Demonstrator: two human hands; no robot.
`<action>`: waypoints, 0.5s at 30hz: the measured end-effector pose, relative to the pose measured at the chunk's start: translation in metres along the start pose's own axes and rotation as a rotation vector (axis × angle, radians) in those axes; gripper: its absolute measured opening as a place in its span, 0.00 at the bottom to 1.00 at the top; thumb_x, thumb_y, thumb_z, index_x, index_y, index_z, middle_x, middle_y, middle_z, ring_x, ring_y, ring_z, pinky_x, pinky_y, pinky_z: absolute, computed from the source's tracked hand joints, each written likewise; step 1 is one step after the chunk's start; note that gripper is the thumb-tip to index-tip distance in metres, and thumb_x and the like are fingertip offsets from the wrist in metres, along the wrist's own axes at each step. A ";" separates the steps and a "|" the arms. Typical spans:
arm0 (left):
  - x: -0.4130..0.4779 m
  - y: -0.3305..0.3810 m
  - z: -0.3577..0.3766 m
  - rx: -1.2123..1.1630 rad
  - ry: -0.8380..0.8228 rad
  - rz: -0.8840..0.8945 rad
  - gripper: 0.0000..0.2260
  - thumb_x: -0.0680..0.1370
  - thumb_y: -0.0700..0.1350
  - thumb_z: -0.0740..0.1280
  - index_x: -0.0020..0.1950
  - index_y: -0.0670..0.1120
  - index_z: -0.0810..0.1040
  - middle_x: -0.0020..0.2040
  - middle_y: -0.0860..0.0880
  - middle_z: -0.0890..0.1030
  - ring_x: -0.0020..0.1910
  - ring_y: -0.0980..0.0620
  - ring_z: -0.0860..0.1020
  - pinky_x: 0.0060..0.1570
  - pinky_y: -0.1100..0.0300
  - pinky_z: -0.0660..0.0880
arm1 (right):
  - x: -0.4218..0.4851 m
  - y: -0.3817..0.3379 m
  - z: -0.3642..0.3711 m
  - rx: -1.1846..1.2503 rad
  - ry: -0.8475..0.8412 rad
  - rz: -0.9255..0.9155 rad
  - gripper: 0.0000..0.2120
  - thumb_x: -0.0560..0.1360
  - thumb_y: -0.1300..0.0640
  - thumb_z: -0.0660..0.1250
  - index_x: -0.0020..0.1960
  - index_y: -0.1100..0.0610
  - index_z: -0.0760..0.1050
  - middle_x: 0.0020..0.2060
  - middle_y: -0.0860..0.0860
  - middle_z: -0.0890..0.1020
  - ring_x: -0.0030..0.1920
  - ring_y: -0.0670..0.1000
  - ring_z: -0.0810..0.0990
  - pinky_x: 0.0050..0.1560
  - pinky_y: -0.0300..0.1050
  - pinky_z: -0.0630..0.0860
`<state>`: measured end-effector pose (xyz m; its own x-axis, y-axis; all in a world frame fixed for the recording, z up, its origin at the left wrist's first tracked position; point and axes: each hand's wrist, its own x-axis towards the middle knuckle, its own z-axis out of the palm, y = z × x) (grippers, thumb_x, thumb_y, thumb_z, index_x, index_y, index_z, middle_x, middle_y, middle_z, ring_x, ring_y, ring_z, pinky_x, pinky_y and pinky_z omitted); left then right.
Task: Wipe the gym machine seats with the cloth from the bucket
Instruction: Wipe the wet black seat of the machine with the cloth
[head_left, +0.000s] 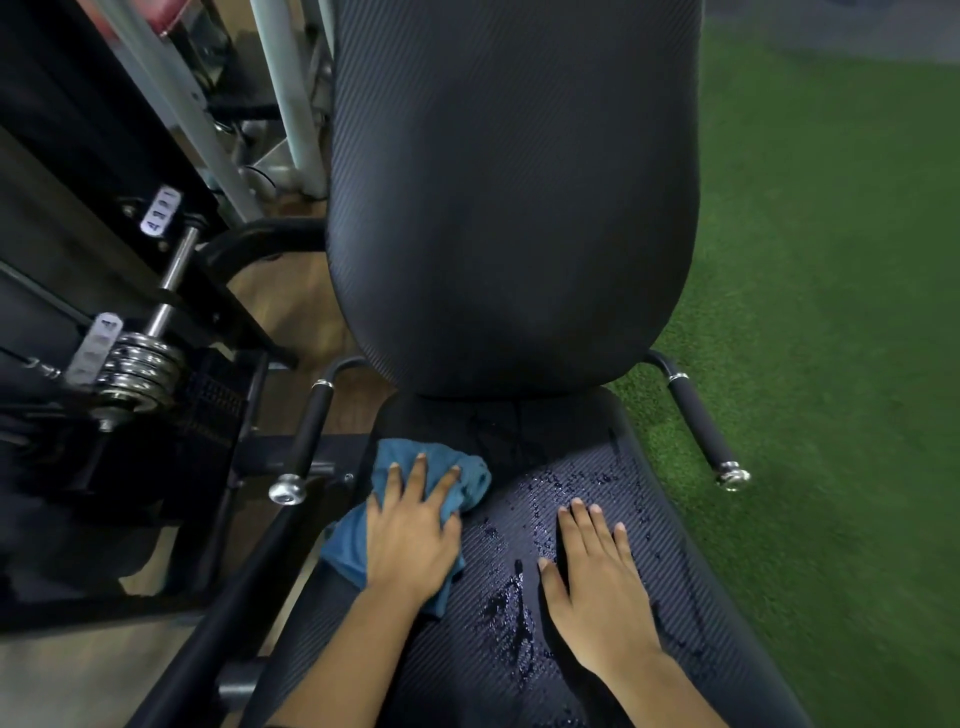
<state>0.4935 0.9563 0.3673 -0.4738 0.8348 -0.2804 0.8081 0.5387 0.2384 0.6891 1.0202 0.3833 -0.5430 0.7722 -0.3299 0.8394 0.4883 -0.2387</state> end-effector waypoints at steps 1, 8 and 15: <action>-0.005 0.001 0.001 0.003 -0.012 0.072 0.30 0.72 0.59 0.43 0.74 0.60 0.61 0.76 0.50 0.59 0.75 0.43 0.55 0.69 0.43 0.57 | 0.000 0.000 -0.001 0.002 0.007 0.001 0.42 0.68 0.38 0.29 0.78 0.55 0.47 0.77 0.49 0.47 0.76 0.48 0.41 0.70 0.45 0.31; -0.008 -0.041 0.000 -0.043 0.062 -0.069 0.26 0.73 0.55 0.51 0.70 0.55 0.70 0.73 0.46 0.67 0.71 0.40 0.64 0.62 0.40 0.67 | 0.000 -0.002 -0.010 0.014 0.022 -0.003 0.28 0.82 0.44 0.47 0.78 0.54 0.46 0.77 0.49 0.46 0.76 0.49 0.41 0.70 0.45 0.30; -0.046 -0.027 0.006 -0.060 0.008 0.181 0.26 0.73 0.55 0.50 0.72 0.59 0.65 0.75 0.52 0.62 0.74 0.44 0.59 0.67 0.42 0.62 | -0.009 -0.007 0.002 0.021 0.054 -0.042 0.38 0.72 0.39 0.32 0.77 0.54 0.49 0.77 0.49 0.48 0.72 0.44 0.37 0.70 0.43 0.28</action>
<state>0.4954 0.9024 0.3687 -0.3252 0.9196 -0.2203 0.8584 0.3848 0.3392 0.6883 1.0093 0.3855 -0.5749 0.7723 -0.2701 0.8152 0.5122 -0.2704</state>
